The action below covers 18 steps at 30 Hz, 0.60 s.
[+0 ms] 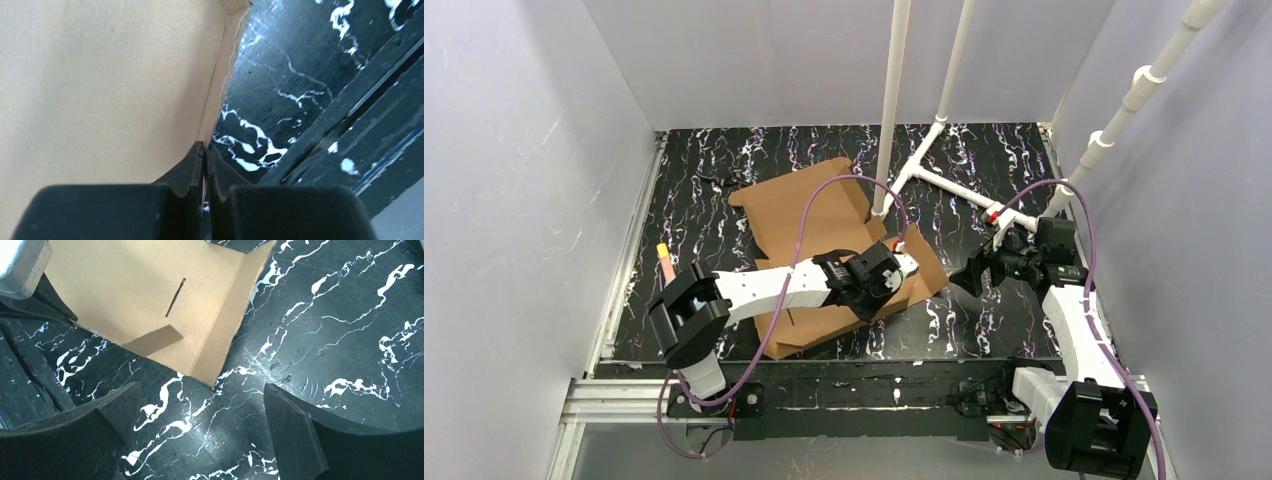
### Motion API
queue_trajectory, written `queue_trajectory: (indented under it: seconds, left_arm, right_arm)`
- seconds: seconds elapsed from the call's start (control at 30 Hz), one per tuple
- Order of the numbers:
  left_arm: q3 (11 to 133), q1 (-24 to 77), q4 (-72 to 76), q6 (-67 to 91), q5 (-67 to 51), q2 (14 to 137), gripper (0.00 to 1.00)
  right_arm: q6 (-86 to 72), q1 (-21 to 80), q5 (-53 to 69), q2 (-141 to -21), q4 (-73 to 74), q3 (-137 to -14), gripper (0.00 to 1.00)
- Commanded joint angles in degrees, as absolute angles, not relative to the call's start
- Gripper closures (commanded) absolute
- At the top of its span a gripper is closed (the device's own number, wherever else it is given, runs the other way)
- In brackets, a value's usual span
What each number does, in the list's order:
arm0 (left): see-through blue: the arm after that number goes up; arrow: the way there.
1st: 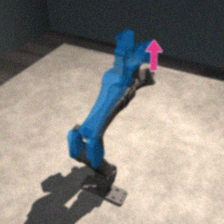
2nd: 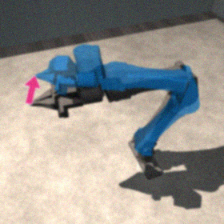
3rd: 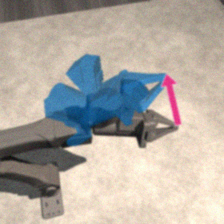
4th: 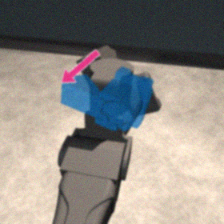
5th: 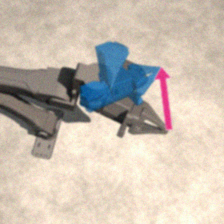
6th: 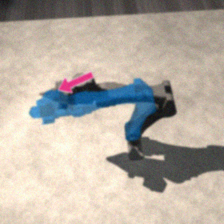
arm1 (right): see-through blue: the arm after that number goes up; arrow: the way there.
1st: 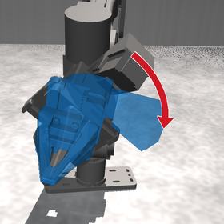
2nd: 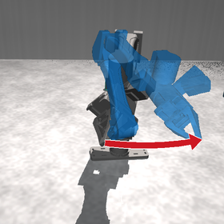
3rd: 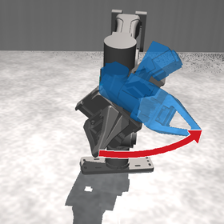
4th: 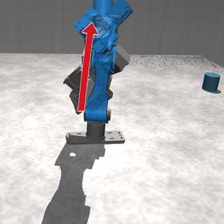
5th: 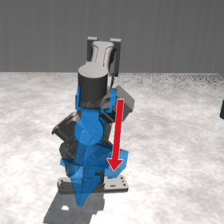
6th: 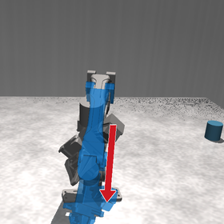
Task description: Fold the paper box
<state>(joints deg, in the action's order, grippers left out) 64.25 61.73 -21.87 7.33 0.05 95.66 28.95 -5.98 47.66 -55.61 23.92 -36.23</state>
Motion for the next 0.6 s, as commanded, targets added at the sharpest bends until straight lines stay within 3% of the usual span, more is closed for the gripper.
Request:
queue_trajectory:
  seconds: [0.0,0.1,0.2,0.27,0.5,0.57]
  left_arm:
    - [66.5,62.3,-22.1,17.9,-3.6,97.4,1.0]
    - [67.0,62.3,-21.0,21.7,-4.2,98.8,0.99]
    - [67.8,62.3,-21.5,24.4,-2.5,97.6,0.75]
    - [67.4,62.0,-21.6,25.2,0.0,93.4,0.53]
    - [60.2,56.1,-21.6,26.2,0.8,74.8,0.14]
    - [54.0,50.4,-22.7,29.5,0.3,64.4,0.02]
  right_arm:
    - [29.6,-6.1,46.9,-56.4,23.8,-38.9,0.0]
    - [29.4,-6.1,46.0,-56.7,23.7,-38.9,0.0]
    - [29.6,-6.1,45.4,-56.6,23.3,-38.5,0.0]
    - [30.1,-6.1,45.3,-56.4,23.1,-38.3,0.0]
    - [32.8,-4.1,44.3,-58.8,23.1,-40.2,0.0]
    - [34.4,-1.4,40.7,-63.2,22.5,-44.3,0.0]
